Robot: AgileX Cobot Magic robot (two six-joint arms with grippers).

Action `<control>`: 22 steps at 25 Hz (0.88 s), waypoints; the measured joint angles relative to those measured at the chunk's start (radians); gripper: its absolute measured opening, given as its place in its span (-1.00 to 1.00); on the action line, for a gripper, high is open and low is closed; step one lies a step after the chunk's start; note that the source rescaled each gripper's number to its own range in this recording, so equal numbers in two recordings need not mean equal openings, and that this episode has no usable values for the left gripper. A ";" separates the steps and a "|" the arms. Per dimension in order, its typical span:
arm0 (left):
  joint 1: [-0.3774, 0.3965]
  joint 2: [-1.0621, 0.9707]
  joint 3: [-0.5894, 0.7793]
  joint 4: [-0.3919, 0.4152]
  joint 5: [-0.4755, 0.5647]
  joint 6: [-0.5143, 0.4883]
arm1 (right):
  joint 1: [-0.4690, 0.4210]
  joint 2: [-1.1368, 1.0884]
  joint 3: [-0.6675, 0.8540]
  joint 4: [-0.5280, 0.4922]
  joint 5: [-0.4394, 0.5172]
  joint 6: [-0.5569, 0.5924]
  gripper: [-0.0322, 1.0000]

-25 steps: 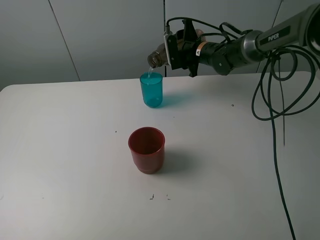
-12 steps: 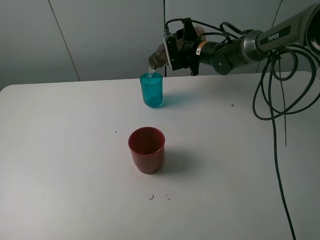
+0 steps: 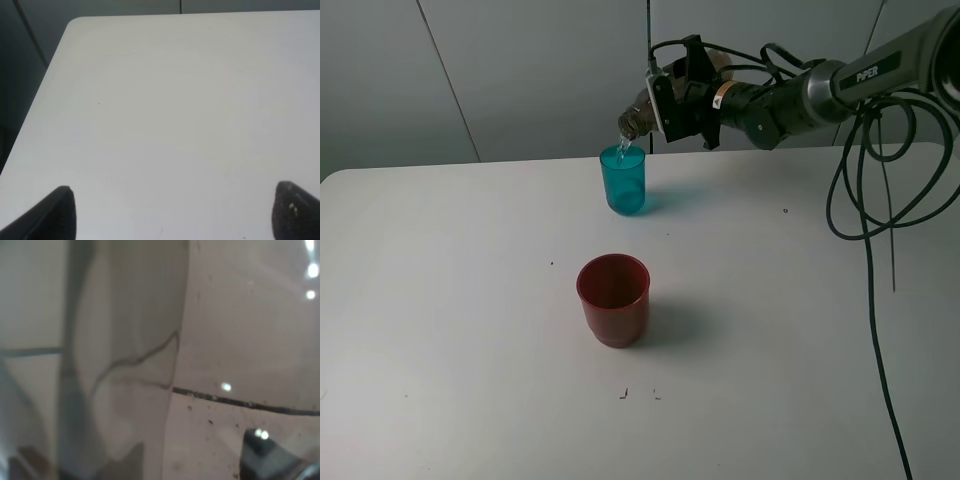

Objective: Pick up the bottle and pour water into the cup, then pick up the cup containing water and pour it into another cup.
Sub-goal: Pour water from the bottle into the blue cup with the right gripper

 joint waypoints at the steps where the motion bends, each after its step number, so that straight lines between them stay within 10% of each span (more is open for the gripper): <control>1: 0.000 0.000 0.000 0.000 0.000 0.000 | 0.000 0.000 0.000 0.000 0.000 -0.006 -0.94; 22: 0.000 0.000 0.000 0.000 0.000 0.000 | 0.000 0.000 -0.002 0.000 -0.008 -0.084 -0.94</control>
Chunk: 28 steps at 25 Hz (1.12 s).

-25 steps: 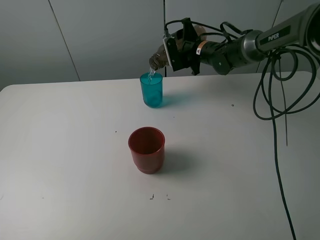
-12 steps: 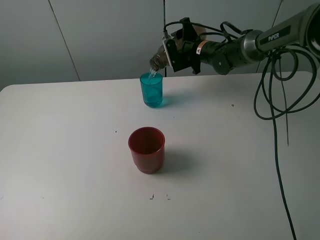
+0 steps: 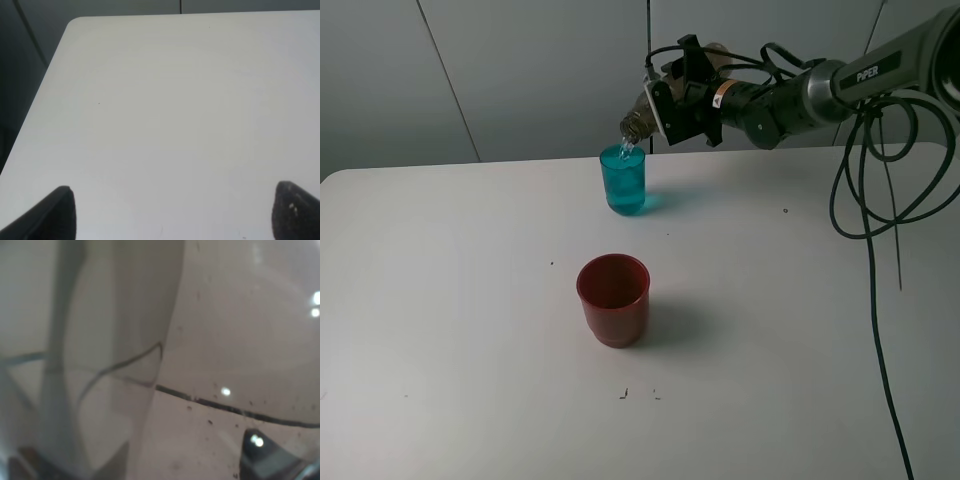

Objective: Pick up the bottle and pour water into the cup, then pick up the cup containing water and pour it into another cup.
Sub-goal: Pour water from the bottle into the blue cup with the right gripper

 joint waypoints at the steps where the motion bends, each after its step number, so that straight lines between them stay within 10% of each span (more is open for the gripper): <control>1: 0.000 0.000 0.000 0.000 0.000 0.000 | 0.000 0.000 0.000 0.000 0.000 -0.005 -0.94; 28: 0.000 0.000 0.000 0.000 0.000 -0.002 | 0.000 0.000 0.000 0.000 -0.058 -0.093 -0.94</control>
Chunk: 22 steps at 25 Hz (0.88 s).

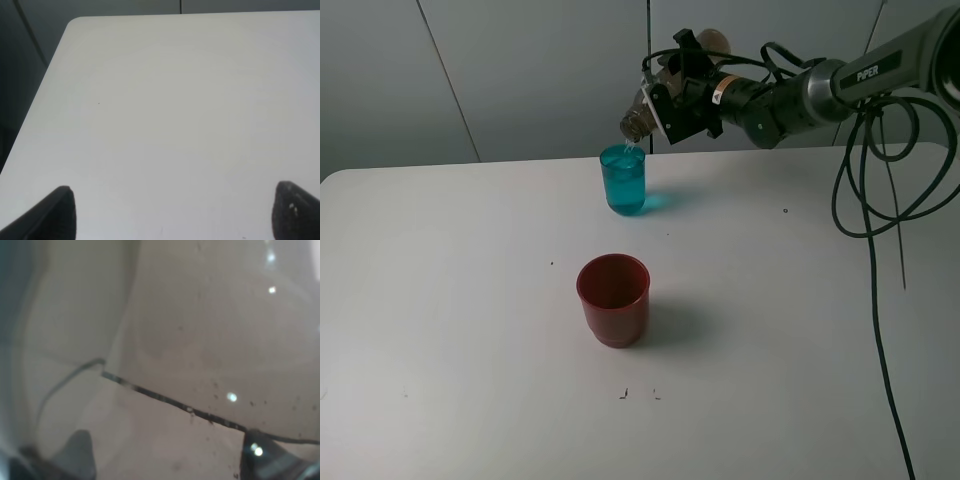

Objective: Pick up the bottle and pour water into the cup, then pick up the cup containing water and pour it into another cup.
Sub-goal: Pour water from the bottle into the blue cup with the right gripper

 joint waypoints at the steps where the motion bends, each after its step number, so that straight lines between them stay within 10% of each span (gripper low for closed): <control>1: 0.000 0.000 0.000 0.000 0.000 0.000 | 0.000 0.000 -0.001 0.002 0.000 0.000 -0.94; 12: 0.000 0.000 0.000 0.000 0.000 0.000 | 0.000 0.000 -0.001 0.002 0.038 0.092 -0.94; 22: 0.000 0.000 0.000 0.000 0.000 0.000 | 0.000 0.000 -0.001 -0.014 0.125 0.487 -0.94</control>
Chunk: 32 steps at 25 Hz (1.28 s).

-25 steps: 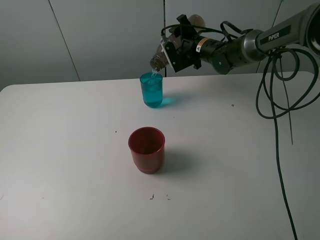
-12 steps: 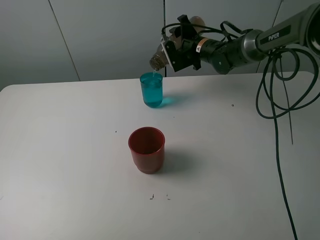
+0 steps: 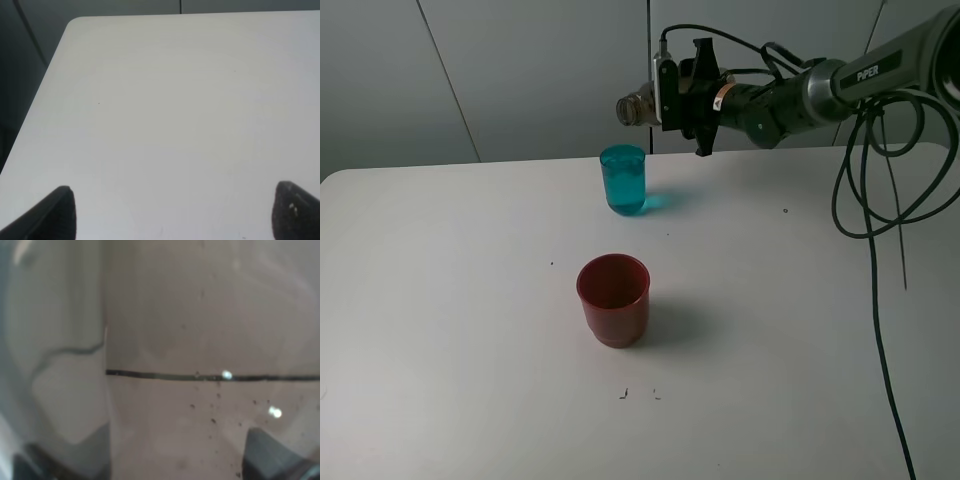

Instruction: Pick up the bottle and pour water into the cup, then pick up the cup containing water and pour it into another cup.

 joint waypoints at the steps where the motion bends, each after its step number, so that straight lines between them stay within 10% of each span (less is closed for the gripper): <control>1: 0.000 0.000 0.000 0.000 0.000 0.000 | 0.000 0.000 0.000 -0.013 0.012 0.033 -0.94; 16: 0.000 0.000 0.000 0.000 0.000 0.000 | -0.062 -0.034 0.000 -0.096 0.169 0.912 -0.94; 32: 0.000 0.000 0.000 0.000 0.000 0.000 | -0.209 -0.090 0.286 -0.161 -0.291 1.443 -0.94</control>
